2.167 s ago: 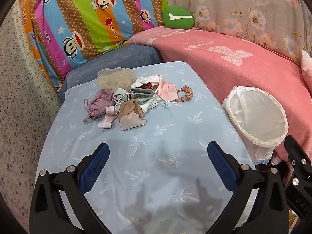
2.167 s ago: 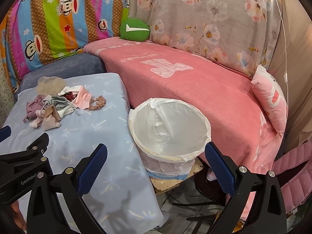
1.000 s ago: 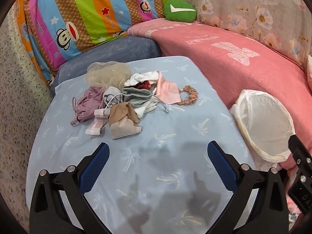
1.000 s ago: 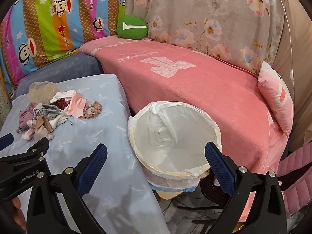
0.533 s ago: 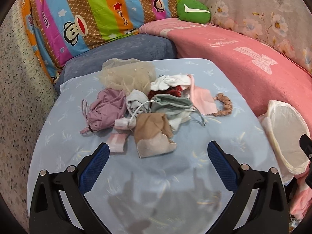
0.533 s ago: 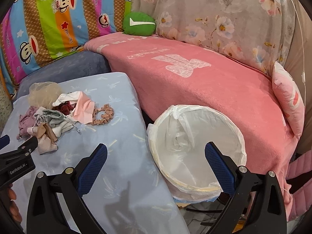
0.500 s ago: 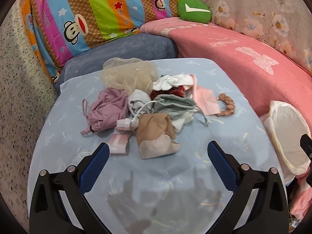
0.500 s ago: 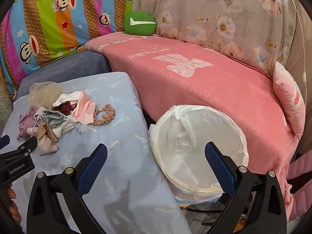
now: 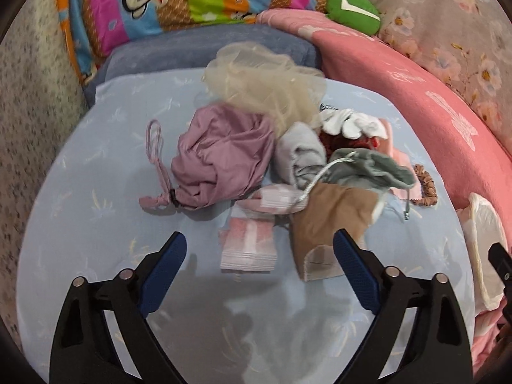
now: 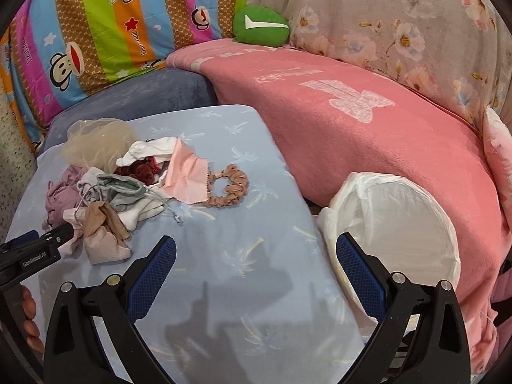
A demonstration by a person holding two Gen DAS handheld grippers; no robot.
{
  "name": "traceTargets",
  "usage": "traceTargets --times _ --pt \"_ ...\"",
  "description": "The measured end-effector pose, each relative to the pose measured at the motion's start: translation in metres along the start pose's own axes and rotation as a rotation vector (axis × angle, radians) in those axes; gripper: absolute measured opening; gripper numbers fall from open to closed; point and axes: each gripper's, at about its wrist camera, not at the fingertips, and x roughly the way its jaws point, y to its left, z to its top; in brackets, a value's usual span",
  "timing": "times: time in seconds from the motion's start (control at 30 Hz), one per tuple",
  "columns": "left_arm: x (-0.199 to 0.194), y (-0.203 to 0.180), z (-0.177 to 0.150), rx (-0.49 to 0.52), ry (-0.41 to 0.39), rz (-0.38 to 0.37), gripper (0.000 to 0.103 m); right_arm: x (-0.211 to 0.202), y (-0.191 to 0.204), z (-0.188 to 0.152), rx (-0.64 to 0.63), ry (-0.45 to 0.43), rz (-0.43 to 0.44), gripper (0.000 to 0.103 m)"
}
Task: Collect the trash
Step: 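Grasp the pink-white striped cloth with left gripper while right gripper grasps tan cloth bag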
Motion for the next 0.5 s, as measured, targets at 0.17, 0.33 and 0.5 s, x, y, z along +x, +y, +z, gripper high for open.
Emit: traceTargets --times 0.17,0.33,0.5 --pt "0.015 0.020 -0.002 -0.053 0.054 -0.084 0.063 0.015 0.038 -0.003 -0.056 0.029 0.063 0.096" --pt "0.029 0.028 -0.004 -0.101 0.092 -0.186 0.041 0.028 0.075 -0.005 -0.088 0.062 0.156 0.083" --pt "0.029 0.026 -0.004 -0.105 0.115 -0.276 0.021 0.040 0.104 -0.010 -0.114 0.110 0.234 0.062"
